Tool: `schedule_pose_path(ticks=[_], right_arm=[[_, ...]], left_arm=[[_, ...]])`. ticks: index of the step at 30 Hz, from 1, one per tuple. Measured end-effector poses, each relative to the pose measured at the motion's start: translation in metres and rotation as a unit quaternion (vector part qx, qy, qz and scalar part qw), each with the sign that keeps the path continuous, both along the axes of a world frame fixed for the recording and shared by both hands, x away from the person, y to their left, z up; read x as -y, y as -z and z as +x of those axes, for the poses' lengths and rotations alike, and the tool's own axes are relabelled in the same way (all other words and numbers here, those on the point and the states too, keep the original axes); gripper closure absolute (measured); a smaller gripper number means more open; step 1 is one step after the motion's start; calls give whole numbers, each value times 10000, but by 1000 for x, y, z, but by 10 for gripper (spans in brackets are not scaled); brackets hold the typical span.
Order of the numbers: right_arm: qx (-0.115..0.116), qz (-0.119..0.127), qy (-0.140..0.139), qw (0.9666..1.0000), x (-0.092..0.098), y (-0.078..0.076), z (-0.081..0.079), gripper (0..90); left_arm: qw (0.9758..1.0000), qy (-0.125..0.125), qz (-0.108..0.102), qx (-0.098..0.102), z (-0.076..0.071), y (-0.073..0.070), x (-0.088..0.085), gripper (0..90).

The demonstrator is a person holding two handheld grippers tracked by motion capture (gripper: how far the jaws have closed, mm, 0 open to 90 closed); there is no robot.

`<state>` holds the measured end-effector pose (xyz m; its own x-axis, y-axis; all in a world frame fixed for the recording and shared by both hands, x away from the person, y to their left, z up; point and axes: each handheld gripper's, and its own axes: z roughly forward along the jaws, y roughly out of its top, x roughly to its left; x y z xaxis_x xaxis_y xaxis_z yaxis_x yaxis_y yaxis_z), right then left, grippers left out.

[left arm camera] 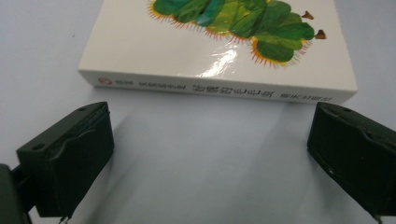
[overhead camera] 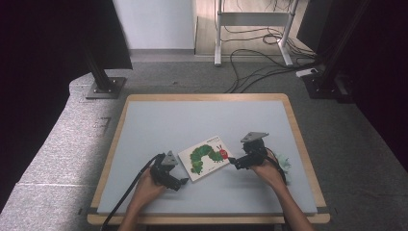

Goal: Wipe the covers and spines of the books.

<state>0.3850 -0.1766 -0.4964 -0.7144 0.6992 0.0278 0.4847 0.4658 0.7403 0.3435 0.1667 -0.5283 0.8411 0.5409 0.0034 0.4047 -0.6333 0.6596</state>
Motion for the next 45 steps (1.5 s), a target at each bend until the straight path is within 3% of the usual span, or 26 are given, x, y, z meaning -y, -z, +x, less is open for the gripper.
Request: schedule_pose_path(ticks=[7, 19, 23, 28, 37, 41, 45], right_arm=[[-107, -66, -120, 9998, -18, 6, 13, 4], [-392, 23, -249, 9989, -38, 21, 34, 3], [-503, 24, -317, 9982, -45, 27, 37, 1], [-654, 237, -377, 9969, -49, 32, 40, 0], [-712, 269, -551, 9956, -54, 30, 37, 14], [-807, 171, -501, 9953, -58, 28, 38, 4], [-888, 280, -464, 9946, -57, 25, 39, 12]], left_arm=[[10000, 83, 4, 43, 0, 0, 6, 9], [9999, 140, -24, -2, 1, 0, 5, 18], [9999, 128, -34, -23, 1, 0, 5, 14], [9999, 122, -37, -32, 1, 0, 5, 13], [9999, 125, -34, -31, 1, 0, 5, 13], [9999, 139, -30, -25, 1, 0, 6, 12], [9998, 199, -13, -42, 2, 0, 6, 4]])
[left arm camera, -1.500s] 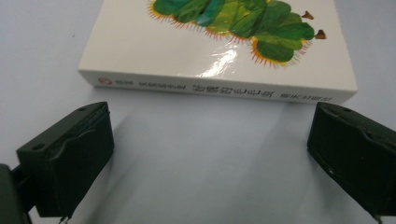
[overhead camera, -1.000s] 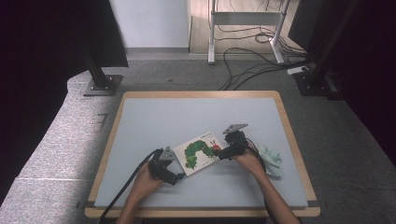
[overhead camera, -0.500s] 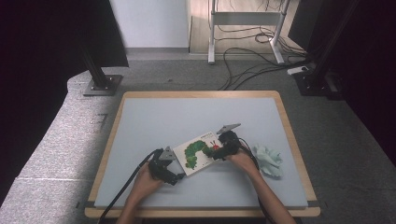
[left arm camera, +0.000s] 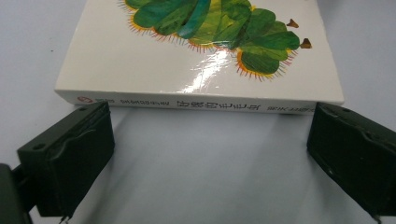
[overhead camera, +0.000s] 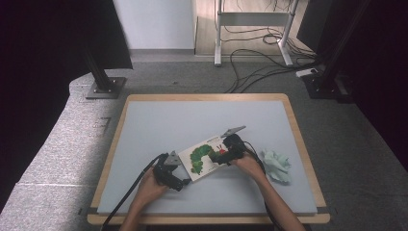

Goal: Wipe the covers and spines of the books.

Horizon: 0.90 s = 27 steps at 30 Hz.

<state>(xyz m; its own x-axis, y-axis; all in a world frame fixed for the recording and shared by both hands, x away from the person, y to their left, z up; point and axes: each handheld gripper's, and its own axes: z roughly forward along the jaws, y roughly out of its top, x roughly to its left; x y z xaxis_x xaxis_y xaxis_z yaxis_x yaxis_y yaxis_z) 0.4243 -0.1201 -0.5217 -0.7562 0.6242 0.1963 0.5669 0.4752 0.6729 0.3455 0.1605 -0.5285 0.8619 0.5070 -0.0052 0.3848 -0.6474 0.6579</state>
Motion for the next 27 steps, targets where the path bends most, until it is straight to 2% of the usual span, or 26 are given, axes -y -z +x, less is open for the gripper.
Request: schedule_pose_path(ticks=[5, 14, 18, 23, 27], right_arm=[[-2, 159, 42, 9999, 3, -7, 0, 22], [30, 290, 117, 9995, 8, -16, -4, 56], [-51, 365, 125, 9992, 13, -16, -8, 66], [-187, 630, 194, 9976, 20, -16, -11, 71], [-257, 711, 255, 9968, 22, -15, -14, 71]], left_arm=[[9999, 135, -4, 2, 0, 0, 2, 0], [9999, 135, -5, -3, 0, 0, 2, 0], [9999, 134, -5, -4, 0, 0, 2, 0], [9999, 133, -7, -4, 0, 0, 2, 0], [9999, 133, -7, -3, 0, 0, 2, 0]])
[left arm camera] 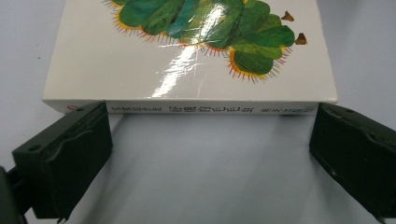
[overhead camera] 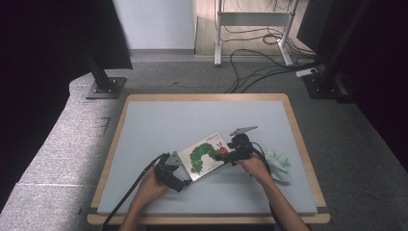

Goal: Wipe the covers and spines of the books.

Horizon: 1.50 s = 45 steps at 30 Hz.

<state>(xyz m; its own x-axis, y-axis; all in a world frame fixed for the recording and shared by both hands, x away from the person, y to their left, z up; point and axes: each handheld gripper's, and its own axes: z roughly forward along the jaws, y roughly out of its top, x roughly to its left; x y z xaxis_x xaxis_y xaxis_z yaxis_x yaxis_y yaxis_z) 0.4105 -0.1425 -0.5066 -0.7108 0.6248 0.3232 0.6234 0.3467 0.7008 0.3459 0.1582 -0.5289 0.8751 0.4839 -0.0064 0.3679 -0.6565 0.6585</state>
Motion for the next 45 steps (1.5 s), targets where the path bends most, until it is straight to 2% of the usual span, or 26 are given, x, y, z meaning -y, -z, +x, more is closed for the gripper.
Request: schedule_pose_path(ticks=[6, 7, 9, 10, 12, 14, 16, 22, 25, 29, 36, 40, 43, 45], right_arm=[[-77, 110, 60, 9999, 3, 1, -4, 83], [-167, 240, -43, 9996, 4, 1, -4, 126], [-385, 595, -296, 9970, 2, 1, -6, 140], [-373, 602, -304, 9970, 0, 0, -7, 142], [-168, 280, -361, 9988, -8, -4, -10, 150], [-78, 25, -493, 9988, -15, -6, -10, 150], [16, -160, -500, 9986, -19, -8, -7, 151], [51, -428, -592, 9973, -23, -12, 9, 174], [67, -431, -717, 9965, -22, -15, 18, 176], [109, -504, -859, 9950, -21, -18, 26, 228], [133, -315, -824, 9960, -16, -24, 37, 392], [186, -17, -804, 9966, -7, -27, 38, 533], [433, 214, -811, 9955, 1, -29, 35, 597], [516, 262, -807, 9951, 4, -29, 33, 615]], left_arm=[[10000, -2, 0, 2, 0, 0, 0, 0], [10000, -2, -2, 2, 0, 0, 0, 0], [10000, -3, -2, 1, 0, 0, 0, 0], [10000, -3, -2, 1, 0, 0, 0, 0], [10000, -4, -3, 1, 0, 0, 0, 0], [10000, 1, 6, -2, 0, 0, 0, 0], [10000, 17, 24, 4, 0, 0, 0, 0], [10000, 21, 29, 3, 0, 0, 0, 0], [10000, 0, -4, -6, 0, 0, 0, 0], [10000, 0, -8, -5, 0, 0, 0, 0], [10000, -1, -5, -8, 0, 0, 0, 0], [10000, 9, 11, -2, 0, 0, 0, 0], [10000, 11, 12, -4, 0, 0, 0, 0], [10000, 11, 10, -5, 0, 0, 0, 0]])
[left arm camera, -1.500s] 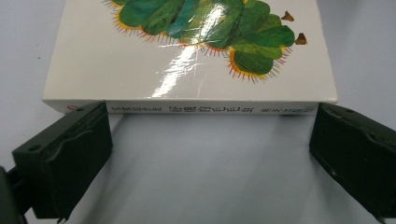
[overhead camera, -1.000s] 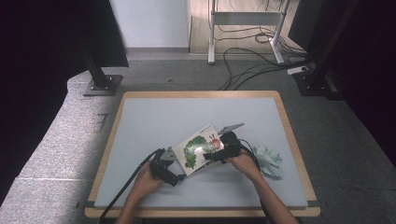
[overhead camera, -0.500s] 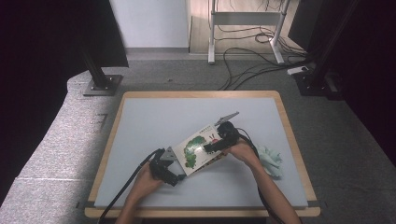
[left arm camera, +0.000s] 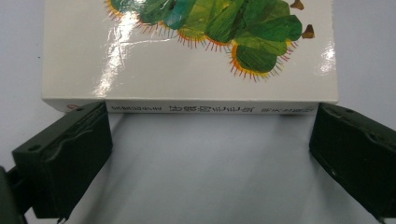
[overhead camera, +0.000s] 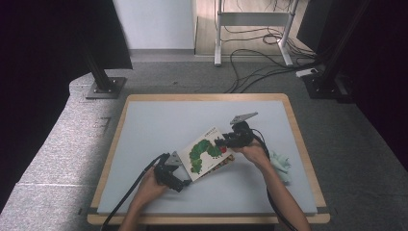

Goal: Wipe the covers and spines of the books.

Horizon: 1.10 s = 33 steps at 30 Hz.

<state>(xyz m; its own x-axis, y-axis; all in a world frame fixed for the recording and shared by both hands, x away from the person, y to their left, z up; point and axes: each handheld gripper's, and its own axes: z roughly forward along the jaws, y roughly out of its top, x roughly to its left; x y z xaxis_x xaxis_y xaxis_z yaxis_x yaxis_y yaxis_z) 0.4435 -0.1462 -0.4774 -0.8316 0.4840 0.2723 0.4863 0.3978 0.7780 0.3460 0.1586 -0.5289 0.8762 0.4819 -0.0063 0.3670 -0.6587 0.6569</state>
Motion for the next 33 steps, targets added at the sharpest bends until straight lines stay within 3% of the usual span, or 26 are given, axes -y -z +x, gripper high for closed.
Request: schedule_pose_path(ticks=[10, 16, 26, 33], right_arm=[[425, 246, -216, 9986, 5, -9, -10, 682], [670, 346, -291, 9967, 8, -11, -19, 703], [848, 549, -493, 9937, 19, -13, -30, 721], [927, 571, -532, 9926, 23, -15, -38, 722]], left_arm=[[9999, 33, -76, -77, 2, -1, -2, 0], [9989, 83, -385, -256, 5, -2, -9, 0], [9974, -72, -665, -269, 7, -3, -10, 0], [9973, 15, -647, -348, 12, -4, 1, 0]])
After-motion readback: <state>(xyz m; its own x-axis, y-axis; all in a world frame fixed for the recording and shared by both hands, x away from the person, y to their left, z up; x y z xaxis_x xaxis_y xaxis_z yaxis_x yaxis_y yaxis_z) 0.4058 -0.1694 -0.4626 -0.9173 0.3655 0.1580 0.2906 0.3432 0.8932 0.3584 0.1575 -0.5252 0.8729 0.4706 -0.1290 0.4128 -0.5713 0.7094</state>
